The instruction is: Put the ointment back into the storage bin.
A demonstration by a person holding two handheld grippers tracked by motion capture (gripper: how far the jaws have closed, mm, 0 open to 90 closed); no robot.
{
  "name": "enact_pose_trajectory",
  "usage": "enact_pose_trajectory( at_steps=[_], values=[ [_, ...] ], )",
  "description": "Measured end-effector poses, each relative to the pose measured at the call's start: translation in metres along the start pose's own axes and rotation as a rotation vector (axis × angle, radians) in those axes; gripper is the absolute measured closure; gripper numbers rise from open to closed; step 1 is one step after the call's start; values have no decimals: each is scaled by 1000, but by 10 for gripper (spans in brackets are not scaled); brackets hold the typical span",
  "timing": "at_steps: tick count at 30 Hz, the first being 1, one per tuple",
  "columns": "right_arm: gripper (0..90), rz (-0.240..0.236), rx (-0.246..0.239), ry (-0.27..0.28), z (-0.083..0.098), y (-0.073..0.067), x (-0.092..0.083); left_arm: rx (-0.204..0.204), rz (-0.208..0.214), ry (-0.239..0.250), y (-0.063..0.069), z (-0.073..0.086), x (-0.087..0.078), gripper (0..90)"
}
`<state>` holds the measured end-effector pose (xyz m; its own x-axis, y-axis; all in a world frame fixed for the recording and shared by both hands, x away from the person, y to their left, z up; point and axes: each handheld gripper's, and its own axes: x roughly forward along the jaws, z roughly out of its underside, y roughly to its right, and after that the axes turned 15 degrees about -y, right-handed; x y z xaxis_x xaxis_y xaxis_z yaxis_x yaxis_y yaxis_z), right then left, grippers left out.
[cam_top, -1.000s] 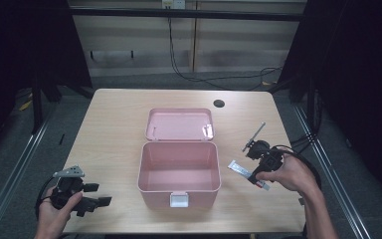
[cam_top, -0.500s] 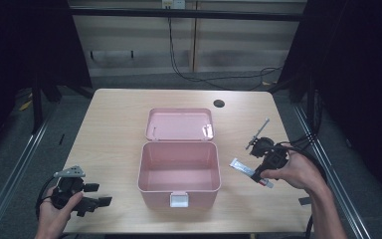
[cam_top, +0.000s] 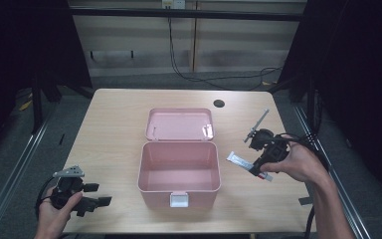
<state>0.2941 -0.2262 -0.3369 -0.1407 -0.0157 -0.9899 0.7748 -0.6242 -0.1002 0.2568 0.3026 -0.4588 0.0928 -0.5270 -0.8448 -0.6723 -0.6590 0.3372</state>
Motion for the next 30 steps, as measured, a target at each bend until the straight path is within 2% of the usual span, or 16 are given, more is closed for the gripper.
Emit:
enact_pose_trajectory(
  at_steps=[9,12,17,20,21,30],
  values=[
    [722,8,-66,17,-22,-13,-13,4,-2,-6,1,-1,1,180],
    [722,7,-115,24,-36,-22,-16,6,0,-4,0,0,0,180],
    [721,16,-130,36,-49,-28,-22,8,2,-5,0,0,0,180],
    [721,18,-146,32,-56,-33,-25,7,-1,-3,1,-1,1,180],
    [721,23,-176,27,-61,-35,-25,8,2,-6,1,-1,0,180],
    [721,28,-231,-1,-78,-44,-22,5,0,-7,1,-1,1,180]
  ],
)
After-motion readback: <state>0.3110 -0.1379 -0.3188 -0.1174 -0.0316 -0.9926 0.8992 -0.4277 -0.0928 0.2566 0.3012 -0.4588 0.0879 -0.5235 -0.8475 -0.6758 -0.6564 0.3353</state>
